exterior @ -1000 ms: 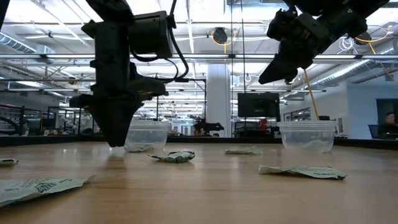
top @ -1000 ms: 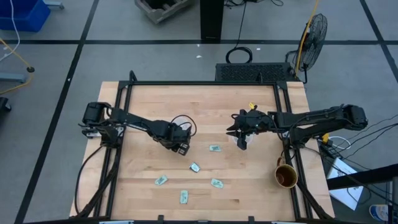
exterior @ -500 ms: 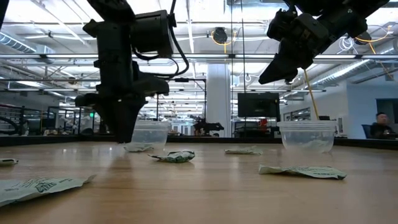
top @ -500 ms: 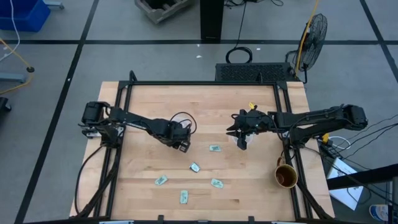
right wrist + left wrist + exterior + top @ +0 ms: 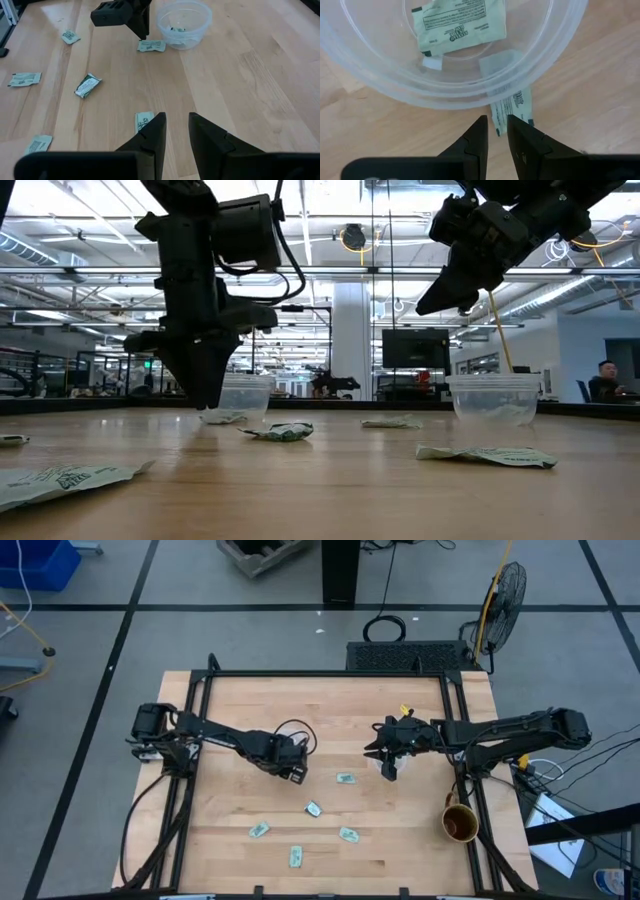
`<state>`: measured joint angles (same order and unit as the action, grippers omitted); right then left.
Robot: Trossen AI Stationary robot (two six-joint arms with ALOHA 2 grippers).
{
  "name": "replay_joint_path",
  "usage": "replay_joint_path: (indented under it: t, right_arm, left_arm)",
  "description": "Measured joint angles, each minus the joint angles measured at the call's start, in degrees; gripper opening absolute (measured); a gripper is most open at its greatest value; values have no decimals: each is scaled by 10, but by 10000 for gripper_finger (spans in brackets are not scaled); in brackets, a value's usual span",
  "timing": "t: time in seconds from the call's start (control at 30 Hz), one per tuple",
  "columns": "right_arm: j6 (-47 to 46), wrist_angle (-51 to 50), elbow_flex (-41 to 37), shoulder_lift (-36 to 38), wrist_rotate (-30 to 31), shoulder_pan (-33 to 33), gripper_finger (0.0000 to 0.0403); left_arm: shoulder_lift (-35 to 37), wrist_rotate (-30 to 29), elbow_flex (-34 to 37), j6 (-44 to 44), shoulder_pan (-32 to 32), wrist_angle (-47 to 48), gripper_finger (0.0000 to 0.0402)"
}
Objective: Pick and place Stevia / Truvia into bins
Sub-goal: Put the stevia packet into the left container
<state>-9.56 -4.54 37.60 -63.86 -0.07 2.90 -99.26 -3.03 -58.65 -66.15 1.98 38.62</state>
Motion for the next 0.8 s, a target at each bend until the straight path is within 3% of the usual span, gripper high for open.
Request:
replay_joint_path:
  t: [0.53,0.7,0.8]
  right_arm:
    - [0,0,0,0,0,0,75]
    - [0,0,0,0,0,0,75]
    - [0,0,0,0,0,0,75]
  left_arm:
    - [-35,0,-2,20,1,-24,74]
    - [-33,7,-2,36,1,-26,18]
    - [-33,13,-2,52,1,-28,9]
